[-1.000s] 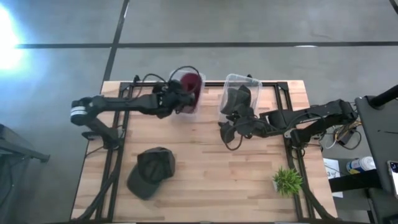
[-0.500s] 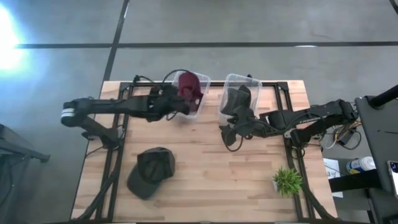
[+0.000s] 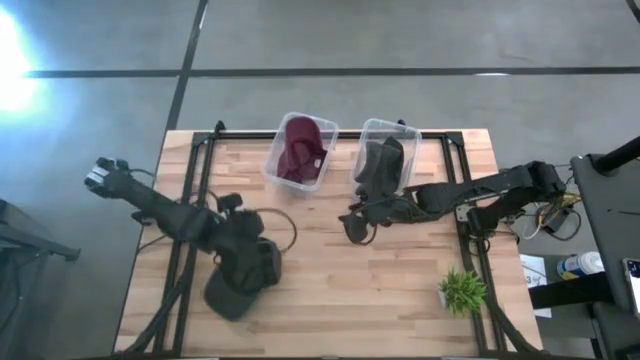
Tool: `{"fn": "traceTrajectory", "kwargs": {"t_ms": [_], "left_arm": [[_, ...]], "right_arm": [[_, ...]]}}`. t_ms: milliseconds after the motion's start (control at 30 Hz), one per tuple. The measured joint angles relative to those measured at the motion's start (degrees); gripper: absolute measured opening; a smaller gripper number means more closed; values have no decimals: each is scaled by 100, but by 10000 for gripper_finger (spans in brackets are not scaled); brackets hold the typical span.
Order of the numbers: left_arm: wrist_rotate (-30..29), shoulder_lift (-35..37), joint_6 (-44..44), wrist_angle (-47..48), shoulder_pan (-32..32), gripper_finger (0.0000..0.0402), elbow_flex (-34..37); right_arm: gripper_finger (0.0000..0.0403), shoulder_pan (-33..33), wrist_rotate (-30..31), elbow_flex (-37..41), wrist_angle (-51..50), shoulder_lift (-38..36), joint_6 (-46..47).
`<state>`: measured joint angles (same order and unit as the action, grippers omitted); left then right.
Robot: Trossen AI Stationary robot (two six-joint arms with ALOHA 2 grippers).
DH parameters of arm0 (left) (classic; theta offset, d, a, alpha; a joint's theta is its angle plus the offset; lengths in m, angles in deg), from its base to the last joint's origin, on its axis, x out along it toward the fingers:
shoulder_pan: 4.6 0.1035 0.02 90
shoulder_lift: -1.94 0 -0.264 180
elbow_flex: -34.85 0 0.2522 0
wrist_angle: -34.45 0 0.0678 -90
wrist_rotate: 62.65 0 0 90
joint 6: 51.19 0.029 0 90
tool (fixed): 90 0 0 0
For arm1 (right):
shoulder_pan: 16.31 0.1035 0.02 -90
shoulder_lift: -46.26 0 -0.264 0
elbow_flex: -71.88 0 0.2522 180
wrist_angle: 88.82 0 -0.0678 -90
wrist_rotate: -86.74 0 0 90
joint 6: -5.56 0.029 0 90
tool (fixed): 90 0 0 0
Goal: Pick & Place hat
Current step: Put the black cap into the right transparent bin
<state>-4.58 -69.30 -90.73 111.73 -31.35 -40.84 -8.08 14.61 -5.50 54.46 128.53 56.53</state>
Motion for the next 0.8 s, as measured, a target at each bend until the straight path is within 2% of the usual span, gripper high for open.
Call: {"fn": "traceTrajectory", "kwargs": {"t_ms": [200, 333, 433, 633, 800], "left_arm": [[242, -70, -440, 148, -570, 163, 548], [852, 100, -717, 215, -833, 163, 794], [940, 171, -715, 100, -1004, 163, 998], [802, 218, -591, -660, -979, 163, 1654], [783, 218, -724, -1247, -719, 162, 2252]], "right_arm": [[242, 0, -105, -437, -22, 496, -182], [242, 2, -144, -640, -44, 720, -223], [242, 2, -149, -711, -69, 828, -303], [242, 0, -160, -736, -76, 870, -320], [242, 0, -158, -727, -77, 845, -328]]}}
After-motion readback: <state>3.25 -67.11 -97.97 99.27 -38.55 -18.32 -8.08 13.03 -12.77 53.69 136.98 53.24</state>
